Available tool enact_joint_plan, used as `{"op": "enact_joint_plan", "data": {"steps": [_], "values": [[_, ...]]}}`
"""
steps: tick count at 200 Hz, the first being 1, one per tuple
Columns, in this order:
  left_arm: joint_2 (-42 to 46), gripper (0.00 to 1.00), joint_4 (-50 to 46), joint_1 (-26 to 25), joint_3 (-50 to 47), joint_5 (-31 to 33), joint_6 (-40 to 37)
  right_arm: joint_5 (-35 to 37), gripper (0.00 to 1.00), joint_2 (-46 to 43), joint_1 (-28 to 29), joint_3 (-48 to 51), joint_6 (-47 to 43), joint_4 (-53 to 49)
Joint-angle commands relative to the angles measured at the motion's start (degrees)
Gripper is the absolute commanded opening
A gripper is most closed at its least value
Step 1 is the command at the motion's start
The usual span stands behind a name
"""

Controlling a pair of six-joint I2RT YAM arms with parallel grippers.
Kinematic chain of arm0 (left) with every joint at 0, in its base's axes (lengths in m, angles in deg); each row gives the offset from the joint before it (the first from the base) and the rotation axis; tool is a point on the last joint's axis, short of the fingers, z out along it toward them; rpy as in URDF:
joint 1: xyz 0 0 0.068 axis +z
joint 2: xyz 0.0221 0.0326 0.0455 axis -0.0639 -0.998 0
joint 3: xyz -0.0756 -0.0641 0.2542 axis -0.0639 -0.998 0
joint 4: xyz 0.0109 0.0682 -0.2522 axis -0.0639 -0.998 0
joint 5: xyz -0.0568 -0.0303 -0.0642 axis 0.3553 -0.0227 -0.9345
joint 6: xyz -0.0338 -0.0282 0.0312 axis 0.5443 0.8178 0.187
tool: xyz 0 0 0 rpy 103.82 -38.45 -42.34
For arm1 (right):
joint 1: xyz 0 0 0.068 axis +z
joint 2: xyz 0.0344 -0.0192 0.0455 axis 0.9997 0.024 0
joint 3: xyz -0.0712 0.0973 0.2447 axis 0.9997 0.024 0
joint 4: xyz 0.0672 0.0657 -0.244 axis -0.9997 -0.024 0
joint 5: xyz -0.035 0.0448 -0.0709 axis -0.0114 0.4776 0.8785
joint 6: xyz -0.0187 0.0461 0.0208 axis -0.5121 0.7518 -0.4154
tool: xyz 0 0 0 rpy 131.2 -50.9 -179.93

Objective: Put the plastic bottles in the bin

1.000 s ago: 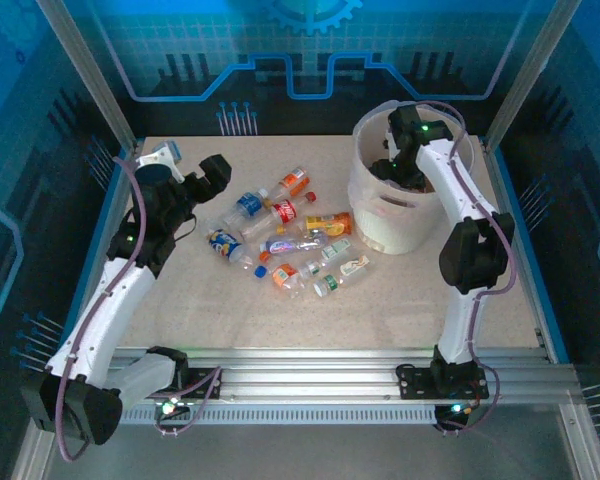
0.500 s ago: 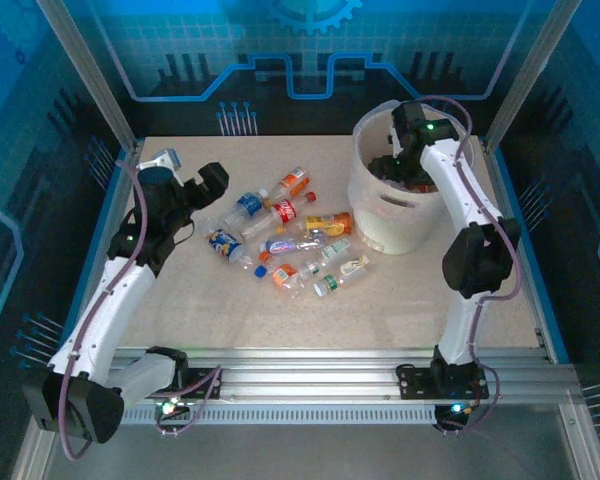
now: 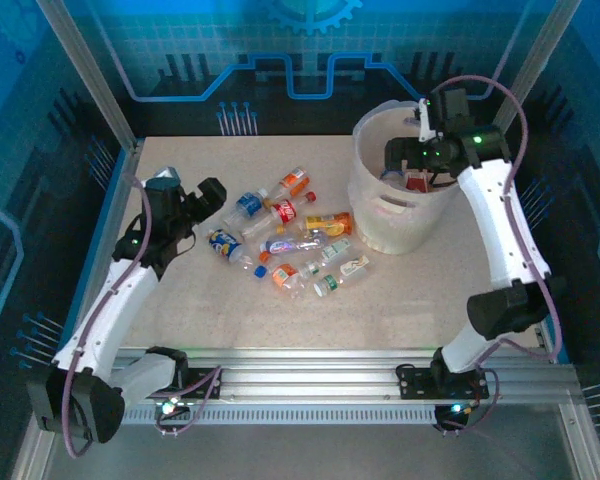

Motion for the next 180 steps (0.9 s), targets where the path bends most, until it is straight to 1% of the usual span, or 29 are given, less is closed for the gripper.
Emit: {"op": "enact_joint_plan", "data": {"steps": [1,34,75,116,153,180], "values": [[-1.4,0.99,-2.8,0.6,-1.5,-0.1,2.9,0.4,1.00,-4.0,0.3,2.6,1.4,2.9],[-4.5,0.99,-4.7,0.6,-4.0,-1.6,6.1,-0.2,1.00,-8.2,0.3,6.1,2.4,5.6],[-8.7,0.99,-3.7,0.6,-6.8,-2.9,7.5,-1.2,1.00,-11.3,0.3,9.7,3.7,8.5],[-13.9,0.99,-1.9,0.8,-7.2,-3.6,6.7,-1.9,1.00,-11.9,0.3,11.4,4.4,9.4],[-18.9,0.99,0.4,1.6,-6.6,-5.6,7.0,-2.5,1.00,-11.6,0.3,11.8,4.7,9.6],[-21.1,0.98,0.6,2.0,-6.6,-5.1,7.5,-2.6,1.00,-11.5,0.3,11.9,4.7,9.4]]}}
